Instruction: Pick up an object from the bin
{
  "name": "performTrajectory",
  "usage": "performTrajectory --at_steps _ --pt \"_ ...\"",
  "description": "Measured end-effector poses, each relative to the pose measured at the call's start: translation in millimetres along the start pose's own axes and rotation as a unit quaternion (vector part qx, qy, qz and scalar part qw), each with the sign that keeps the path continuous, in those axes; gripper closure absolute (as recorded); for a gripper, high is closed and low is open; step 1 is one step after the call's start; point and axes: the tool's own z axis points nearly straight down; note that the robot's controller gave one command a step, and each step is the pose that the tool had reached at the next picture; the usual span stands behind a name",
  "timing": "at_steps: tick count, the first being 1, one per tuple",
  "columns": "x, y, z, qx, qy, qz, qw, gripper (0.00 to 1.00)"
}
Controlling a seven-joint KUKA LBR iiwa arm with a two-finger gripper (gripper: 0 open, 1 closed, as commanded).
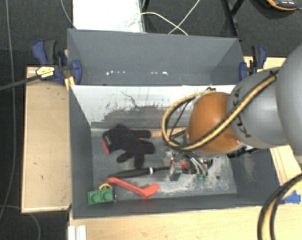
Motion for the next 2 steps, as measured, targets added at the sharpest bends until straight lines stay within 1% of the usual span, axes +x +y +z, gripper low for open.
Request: performTrajectory --at_steps 1,2 --pt "1.9 -5 -95 0.0 -0.0044 -0.003 1.0 1.0" --pt "-11.5 0 -117 0.0 0.0053 -0.001 1.0 1.0"
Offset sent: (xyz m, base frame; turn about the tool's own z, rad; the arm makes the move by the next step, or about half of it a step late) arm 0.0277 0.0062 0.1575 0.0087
